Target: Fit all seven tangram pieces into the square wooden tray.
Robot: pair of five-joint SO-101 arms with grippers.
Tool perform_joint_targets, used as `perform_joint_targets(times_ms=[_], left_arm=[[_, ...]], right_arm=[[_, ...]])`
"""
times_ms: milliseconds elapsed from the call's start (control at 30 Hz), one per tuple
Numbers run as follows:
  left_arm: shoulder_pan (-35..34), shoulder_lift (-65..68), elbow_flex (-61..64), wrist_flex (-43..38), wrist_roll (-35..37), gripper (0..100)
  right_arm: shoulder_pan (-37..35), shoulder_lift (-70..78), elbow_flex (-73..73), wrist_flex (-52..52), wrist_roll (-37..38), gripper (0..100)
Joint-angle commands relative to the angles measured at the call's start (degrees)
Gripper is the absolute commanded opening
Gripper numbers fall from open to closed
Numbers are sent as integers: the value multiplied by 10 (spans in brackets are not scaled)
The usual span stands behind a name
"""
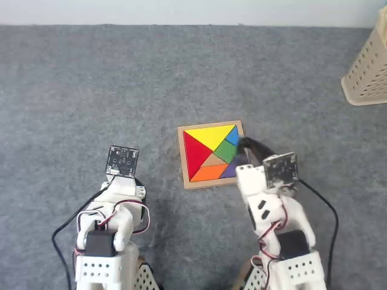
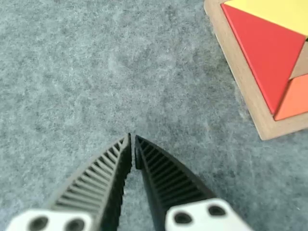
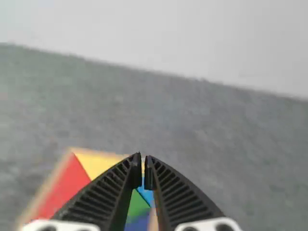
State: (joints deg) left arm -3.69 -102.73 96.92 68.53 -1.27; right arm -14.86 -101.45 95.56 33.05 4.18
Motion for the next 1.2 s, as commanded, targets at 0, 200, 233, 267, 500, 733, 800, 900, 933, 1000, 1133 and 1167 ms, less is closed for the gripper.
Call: perform_joint_targets(times_ms=[0, 200, 233, 267, 500, 733, 800, 900, 933, 1000, 1133, 1167], left_arm=[[-3, -2, -3, 3, 5, 11], [-3, -2, -3, 3, 5, 11], [-3, -2, -3, 3, 5, 11], [-2, -2, -3, 3, 5, 11], [-3, -2, -3, 3, 5, 11], [-3, -2, -3, 3, 5, 11], [-3, -2, -3, 3, 5, 11], [-3, -2, -3, 3, 5, 11], [-3, -2, -3, 3, 5, 11], [-3, -2, -3, 3, 5, 11], [-3, -2, -3, 3, 5, 11], [-3, -2, -3, 3, 5, 11]], right_arm=[[97, -28, 9, 129, 27, 6], [126, -25, 9, 173, 28, 6], [116, -22, 9, 175, 28, 6], [108, -22, 9, 181, 28, 6], [84, -22, 9, 199, 28, 6], [85, -23, 9, 199, 28, 6], [85, -23, 9, 199, 28, 6], [85, -23, 9, 199, 28, 6], [85, -23, 9, 199, 28, 6], [85, -23, 9, 199, 28, 6], [85, -23, 9, 199, 28, 6], [85, -23, 9, 199, 28, 6]])
